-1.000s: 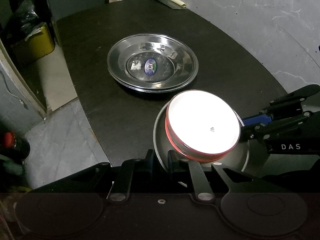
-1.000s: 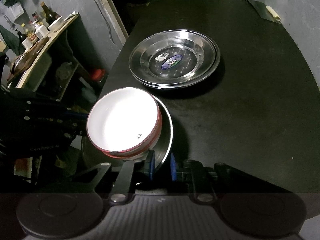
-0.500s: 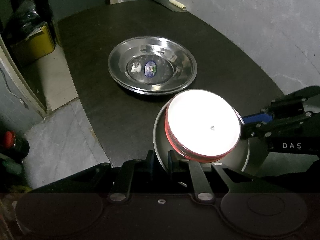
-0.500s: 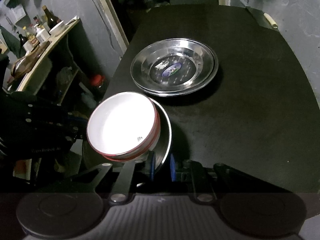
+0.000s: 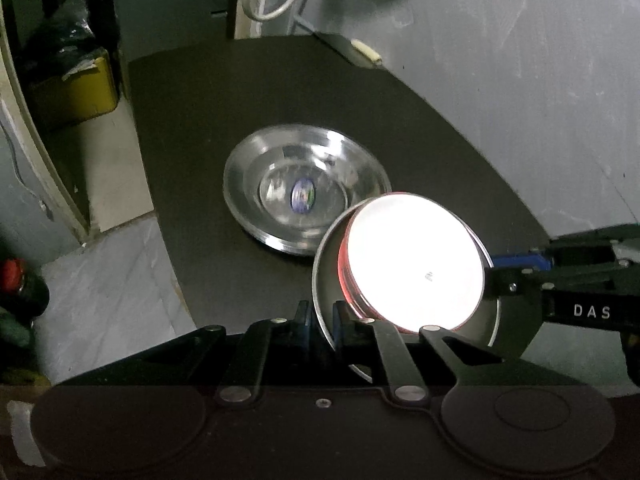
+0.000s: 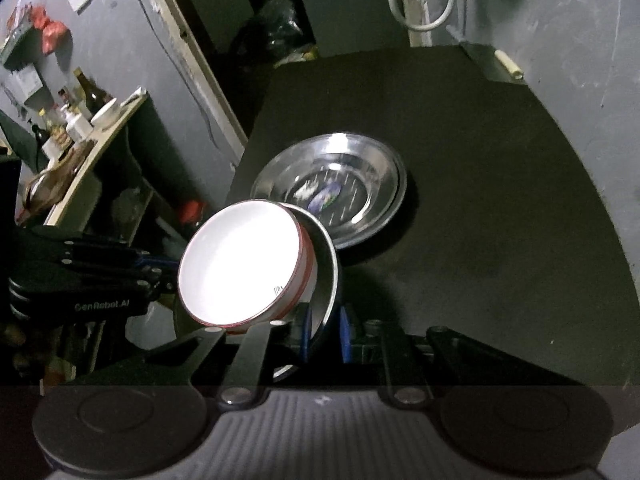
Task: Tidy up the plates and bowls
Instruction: 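Lift the bowl stack and carry it toward the steel plates, then lower the bowl stack onto the stacked steel plates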
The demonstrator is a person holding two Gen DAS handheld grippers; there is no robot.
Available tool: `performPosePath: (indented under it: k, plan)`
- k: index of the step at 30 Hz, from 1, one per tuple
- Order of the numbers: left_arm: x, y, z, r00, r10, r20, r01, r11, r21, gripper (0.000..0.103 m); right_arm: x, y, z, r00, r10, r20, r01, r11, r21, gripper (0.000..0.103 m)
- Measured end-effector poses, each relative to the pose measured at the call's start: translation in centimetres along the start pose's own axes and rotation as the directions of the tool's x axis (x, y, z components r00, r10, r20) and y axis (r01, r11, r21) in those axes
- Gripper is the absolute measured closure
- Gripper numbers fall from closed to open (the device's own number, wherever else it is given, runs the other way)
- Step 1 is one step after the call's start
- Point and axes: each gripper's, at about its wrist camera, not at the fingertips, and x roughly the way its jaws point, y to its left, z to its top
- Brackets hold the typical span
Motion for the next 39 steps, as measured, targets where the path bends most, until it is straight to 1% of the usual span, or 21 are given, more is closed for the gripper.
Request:
performPosePath:
  k: [10,23,31,39]
  plan:
    - [-0.5,-0.1,1.8,0.998,0.000,0.055,0.002,1.000,-0.027,0.095,-0.6,-0.6,1.9,0.999,-0.009,0.045,0.009,1.000,-0.004,0.086]
    - [-0.1,0.9,3.3,0.996,0.020,0.088,-0.015,0.998,-0.062,0.097,0.0,-0.4,3.9,0.998,-0.004,0.060,0.006,1.000,-0.026,0.087]
    - [0.9,1.6,4.2,0.997,0.033,0.071,-0.026,0.996,-0.090,0.097,0.9,-0.6,5.4,0.998,-0.006,0.063,0.008,0.999,-0.035,0.088]
    - [2.1,2.6,5.2,0.998,0.043,0.051,-0.037,0.993,-0.113,0.097,2.5,-1.1,7.0,0.999,0.003,0.046,-0.001,0.999,-0.035,0.088]
